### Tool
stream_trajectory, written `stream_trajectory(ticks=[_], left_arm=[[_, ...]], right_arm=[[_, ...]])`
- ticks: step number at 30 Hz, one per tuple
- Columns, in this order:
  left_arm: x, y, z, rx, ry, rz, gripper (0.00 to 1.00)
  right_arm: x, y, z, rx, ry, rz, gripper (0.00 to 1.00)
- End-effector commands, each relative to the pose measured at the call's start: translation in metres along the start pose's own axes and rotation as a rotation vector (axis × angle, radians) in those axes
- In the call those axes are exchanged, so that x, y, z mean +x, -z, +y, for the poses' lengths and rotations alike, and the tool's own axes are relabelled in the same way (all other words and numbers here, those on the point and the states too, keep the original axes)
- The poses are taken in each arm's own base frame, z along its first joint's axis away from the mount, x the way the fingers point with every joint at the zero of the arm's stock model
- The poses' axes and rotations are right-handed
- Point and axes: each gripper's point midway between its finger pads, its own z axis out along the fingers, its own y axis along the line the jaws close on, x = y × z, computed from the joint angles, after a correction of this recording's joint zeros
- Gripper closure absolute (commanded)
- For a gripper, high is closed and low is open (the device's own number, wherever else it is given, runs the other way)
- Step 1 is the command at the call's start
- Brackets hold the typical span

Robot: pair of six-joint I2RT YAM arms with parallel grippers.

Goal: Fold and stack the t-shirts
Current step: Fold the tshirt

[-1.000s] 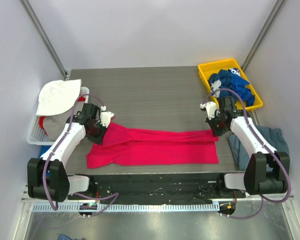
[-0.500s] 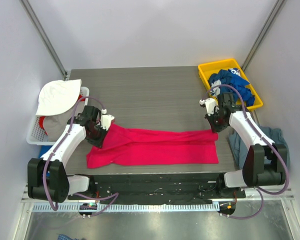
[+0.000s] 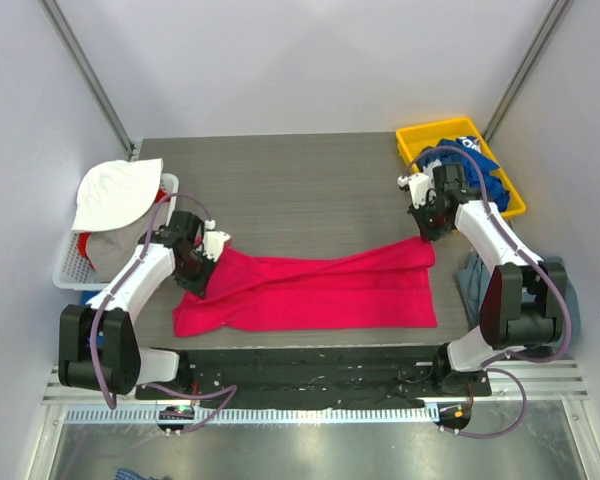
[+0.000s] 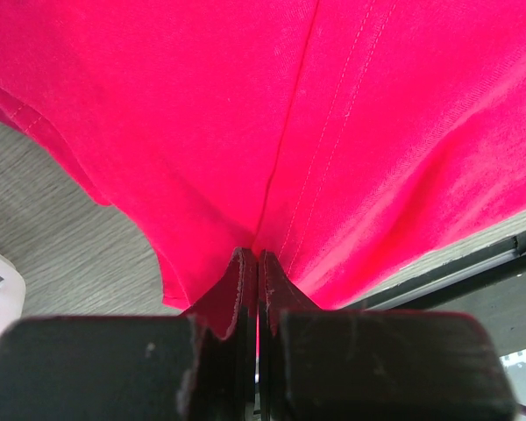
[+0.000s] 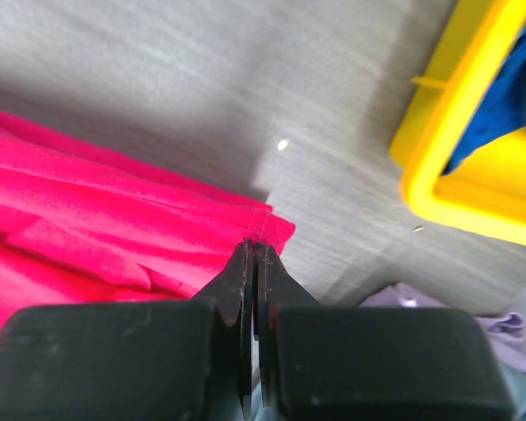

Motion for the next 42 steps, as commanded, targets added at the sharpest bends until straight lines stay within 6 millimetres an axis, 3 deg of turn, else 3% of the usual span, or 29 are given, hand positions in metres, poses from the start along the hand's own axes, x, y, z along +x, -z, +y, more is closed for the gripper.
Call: stream_trajectory(ticks=[1,12,17,21,32,42], left_arm=[[-0.017,0.007,0.005,-0.018,-0.022,-0.046,1.00],[-0.020,0.006,0.007,-0.019,-0.020,-0.042,1.00],[-0.018,0.007,0.008,-0.025,-0.029,-0.038,1.00],[-0.016,0.007,0.008,-0.029,-0.033,-0.036,1.00],[-0.014,0.010,0.009,-0.039,-0.042,-0.032,1.00],[-0.012,0.010,0.009,-0.038,-0.046,-0.025,1.00]], right_arm=[[-0.031,0.012,-0.020,0.068,-0.003,-0.077,0.99],[-0.055,0.014,-0.039,0.113,-0.007,-0.106,0.99],[-0.057,0.013,-0.036,0.098,-0.015,-0.114,0.99],[-0.036,0.011,-0.026,0.086,-0.008,-0.083,0.99],[0.009,0.032,0.003,0.067,-0.006,-0.067,0.99],[0.054,0.020,0.029,0.012,-0.009,0.008,0.99]])
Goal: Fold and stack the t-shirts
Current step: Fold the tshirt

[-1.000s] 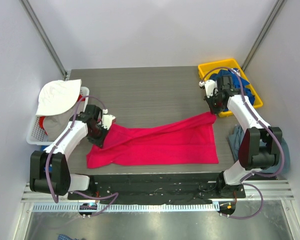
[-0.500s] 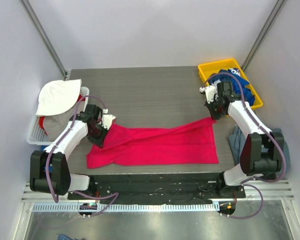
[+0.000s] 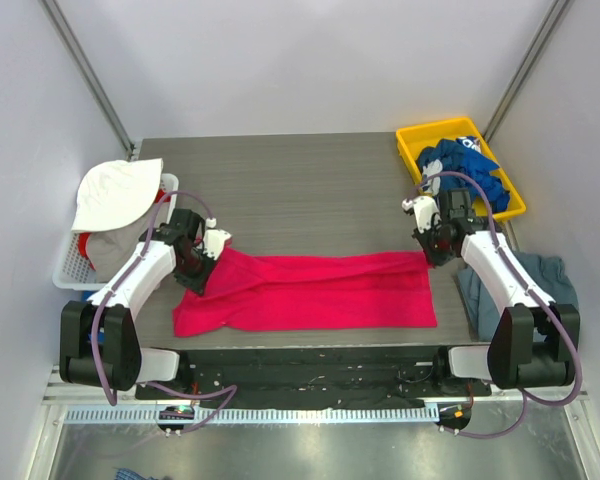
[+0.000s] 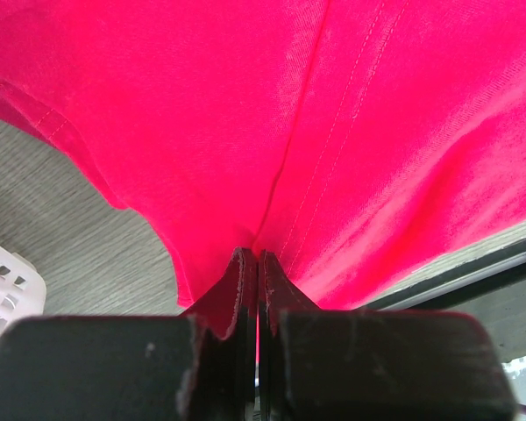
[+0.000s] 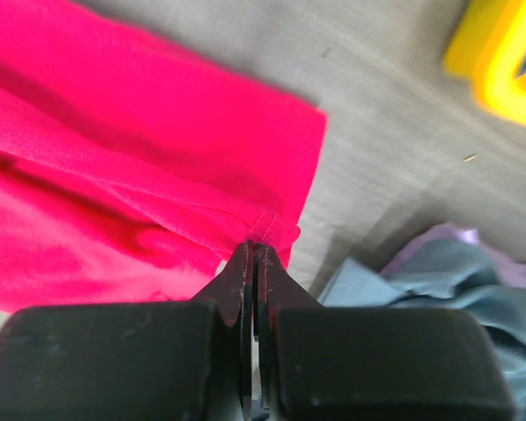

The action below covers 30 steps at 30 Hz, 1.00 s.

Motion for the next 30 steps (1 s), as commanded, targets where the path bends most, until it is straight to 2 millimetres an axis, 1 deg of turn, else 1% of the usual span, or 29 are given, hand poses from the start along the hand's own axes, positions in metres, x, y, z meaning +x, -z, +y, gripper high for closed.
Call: stream_trajectory(ticks=[1,5,8,11,19,21,22,23,25,27,30], left_arm=[[-0.008,0.011,0.003,-0.023,-0.026,-0.031,1.00],[-0.004,0.011,0.004,-0.031,-0.029,-0.026,1.00],[-0.003,0.013,0.005,-0.037,-0.034,-0.025,1.00],[-0.002,0.015,0.005,-0.040,-0.036,-0.020,1.00],[0.002,0.016,0.003,-0.038,-0.039,-0.016,1.00],[0.003,0.015,0.003,-0.037,-0.038,-0.011,1.00],[0.003,0.016,0.004,-0.040,-0.039,-0.014,1.00],[0.002,0.015,0.003,-0.039,-0.039,-0.014,1.00],[0.003,0.014,0.003,-0.036,-0.037,-0.012,1.00],[0.003,0.013,0.002,-0.030,-0.038,-0.008,1.00],[0.003,0.011,0.003,-0.030,-0.036,-0.004,1.00]], right_arm=[[0.013,-0.002,0.007,-0.012,0.000,0.013,0.99],[0.023,-0.010,0.014,-0.029,-0.001,0.030,0.99],[0.035,-0.016,0.018,-0.040,0.001,0.057,0.99],[0.042,-0.019,0.022,-0.047,0.006,0.072,0.99],[0.058,-0.029,0.023,-0.033,0.023,0.106,0.99],[0.060,-0.030,0.023,-0.034,0.023,0.113,0.92],[0.060,-0.030,0.023,-0.029,0.023,0.114,0.83],[0.060,-0.030,0.023,-0.029,0.021,0.114,0.76],[0.060,-0.028,0.022,-0.023,0.019,0.110,0.59],[0.059,-0.027,0.021,-0.015,0.019,0.109,0.56],[0.059,-0.023,0.021,-0.015,0.016,0.106,0.55]])
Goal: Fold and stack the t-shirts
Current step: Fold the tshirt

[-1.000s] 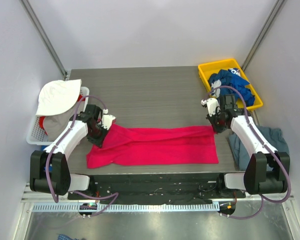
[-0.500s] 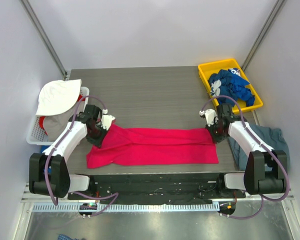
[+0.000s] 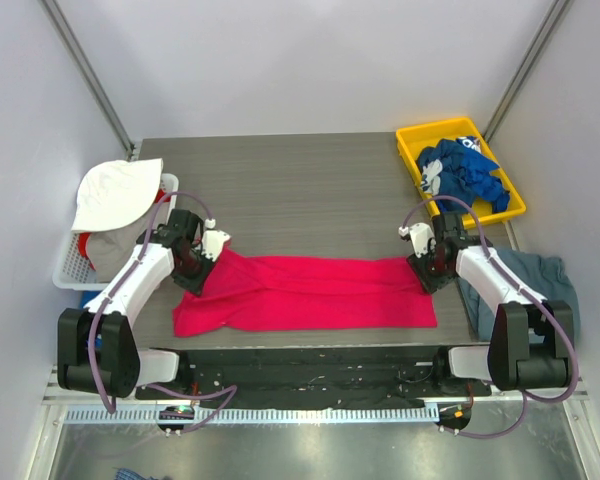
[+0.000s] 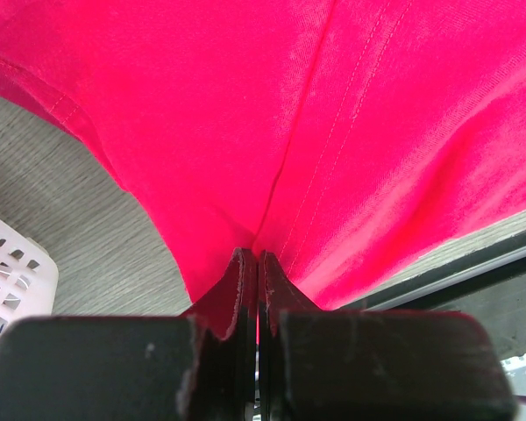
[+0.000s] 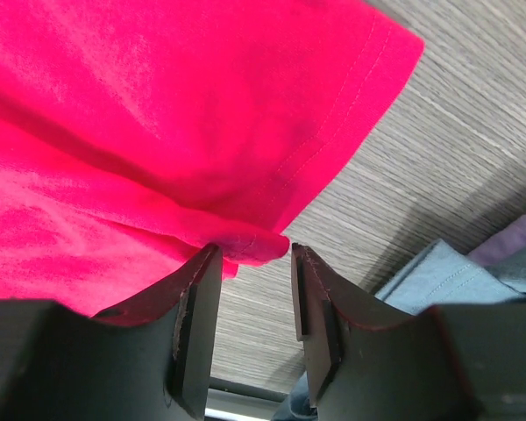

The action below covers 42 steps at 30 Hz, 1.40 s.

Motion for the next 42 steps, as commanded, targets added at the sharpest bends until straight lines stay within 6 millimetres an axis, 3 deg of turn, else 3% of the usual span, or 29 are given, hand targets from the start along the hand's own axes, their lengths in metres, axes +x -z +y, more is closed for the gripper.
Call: stream_trajectory(ticks=[1,14,22,29,42], left_arm=[[-0.001,0.003,0.001,-0.008,-0.012,-0.003,1.00],[-0.007,0.002,0.001,0.004,-0.015,-0.006,1.00],[-0.007,-0.001,0.001,0.012,-0.012,0.001,1.00],[-0.004,0.000,0.000,0.021,-0.021,0.015,1.00],[0.010,0.008,-0.008,0.043,-0.047,0.048,1.00]], right_arm=[[-0.006,0.010,-0.006,0.038,0.003,-0.040,0.55],[-0.008,0.054,-0.005,0.061,0.028,-0.079,0.56],[-0.010,0.067,-0.006,0.069,0.041,-0.096,0.56],[-0.020,0.065,-0.011,0.073,0.039,-0.106,0.56],[-0.017,0.059,-0.015,0.091,0.039,-0.089,0.57]])
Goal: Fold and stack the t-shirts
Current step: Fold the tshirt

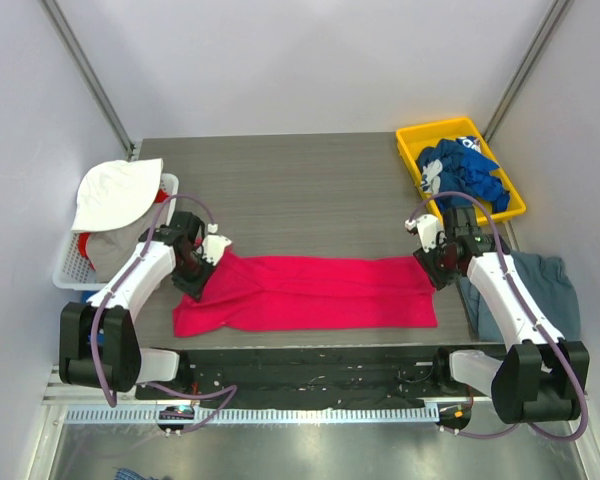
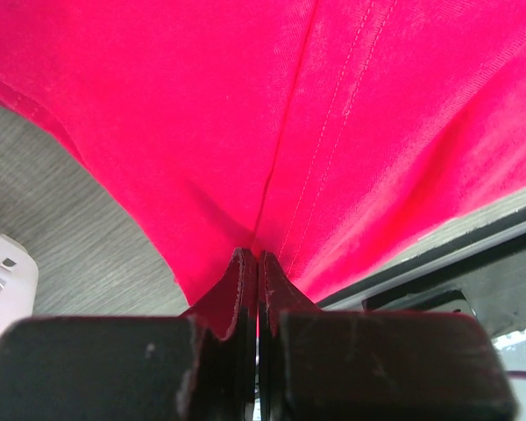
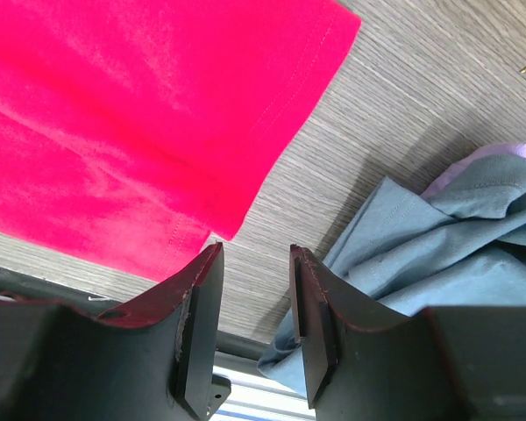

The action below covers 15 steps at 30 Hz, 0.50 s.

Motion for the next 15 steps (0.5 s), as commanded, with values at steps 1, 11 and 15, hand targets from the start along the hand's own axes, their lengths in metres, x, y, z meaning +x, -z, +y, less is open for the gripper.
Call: stream_trajectory(ticks=[1,11,15], left_arm=[[0.000,0.012,-0.005,0.014,-0.027,-0.012,1.00],[0.007,0.013,-0.012,0.039,-0.032,-0.001,1.00],[0.010,0.012,-0.012,0.037,-0.034,0.003,1.00]], right_arm=[[-0.008,0.003,-0.010,0.039,0.013,-0.021,0.57],[-0.006,-0.001,-0.011,0.044,0.015,-0.013,0.58],[-0.006,-0.002,-0.010,0.043,0.018,-0.014,0.58]])
